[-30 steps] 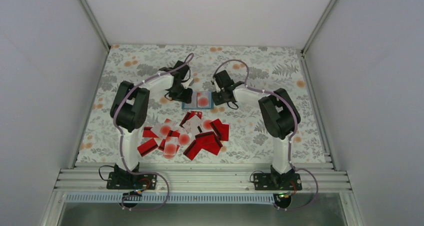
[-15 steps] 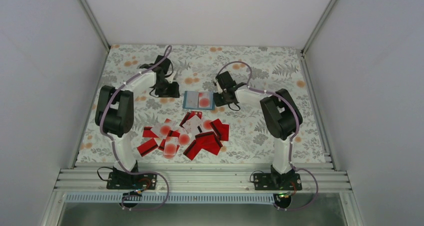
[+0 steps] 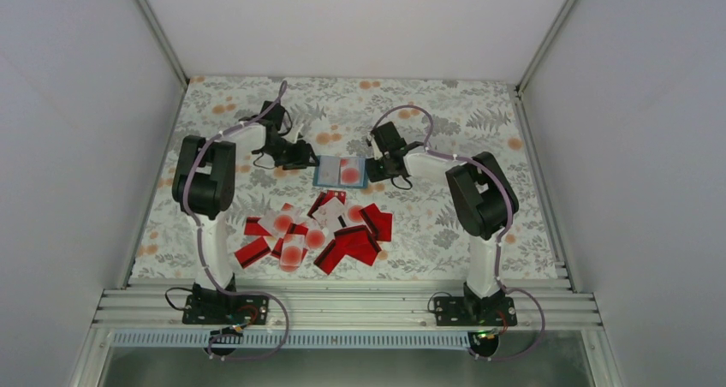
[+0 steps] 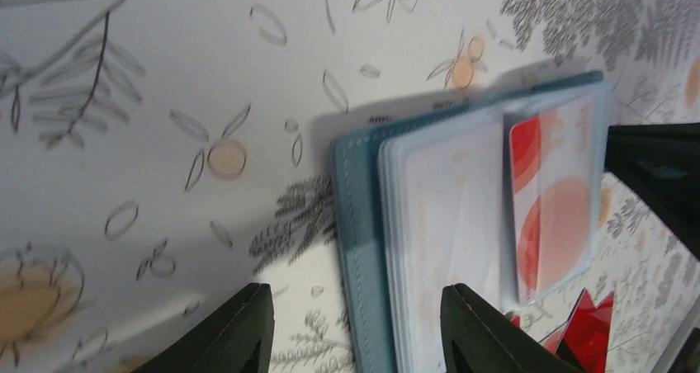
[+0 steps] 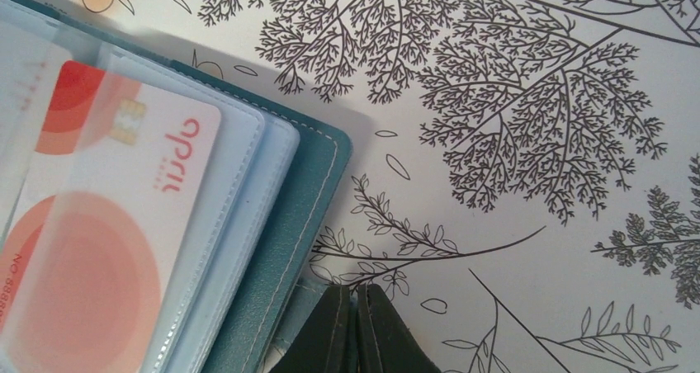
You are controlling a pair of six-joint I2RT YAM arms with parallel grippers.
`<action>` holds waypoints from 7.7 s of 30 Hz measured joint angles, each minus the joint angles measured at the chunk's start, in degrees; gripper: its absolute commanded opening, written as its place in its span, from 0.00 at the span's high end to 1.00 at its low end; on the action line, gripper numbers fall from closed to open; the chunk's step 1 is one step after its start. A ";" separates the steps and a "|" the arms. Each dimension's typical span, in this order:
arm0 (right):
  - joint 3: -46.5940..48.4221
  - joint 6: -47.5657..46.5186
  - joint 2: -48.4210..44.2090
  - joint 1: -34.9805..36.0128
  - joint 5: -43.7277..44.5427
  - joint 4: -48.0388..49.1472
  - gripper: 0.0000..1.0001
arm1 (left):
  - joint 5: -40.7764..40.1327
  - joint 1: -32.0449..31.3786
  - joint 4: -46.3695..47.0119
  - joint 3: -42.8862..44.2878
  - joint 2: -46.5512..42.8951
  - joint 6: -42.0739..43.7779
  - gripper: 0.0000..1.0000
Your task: Put the credit cards into the card holder
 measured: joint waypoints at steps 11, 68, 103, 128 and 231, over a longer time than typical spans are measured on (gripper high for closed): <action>-0.35 0.33 0.00 -0.11 -1.14 0.61 0.96 | 8.98 0.76 0.98 5.44 5.57 2.82 0.45; -0.42 0.37 0.13 -0.81 -4.79 1.03 0.96 | 19.85 -13.22 5.22 11.41 8.87 -8.81 0.49; -0.79 0.11 -0.85 -0.90 -9.53 -0.96 0.96 | 2.51 -6.29 -1.99 -0.70 -6.38 -4.96 0.68; -0.76 0.74 -1.68 -0.92 -11.10 -2.32 0.95 | -8.33 -14.99 -9.79 9.14 3.41 -1.66 0.69; -6.60 12.85 -1.55 -6.71 -34.07 10.47 0.82 | -14.64 -17.62 -16.87 15.98 7.30 -0.52 0.69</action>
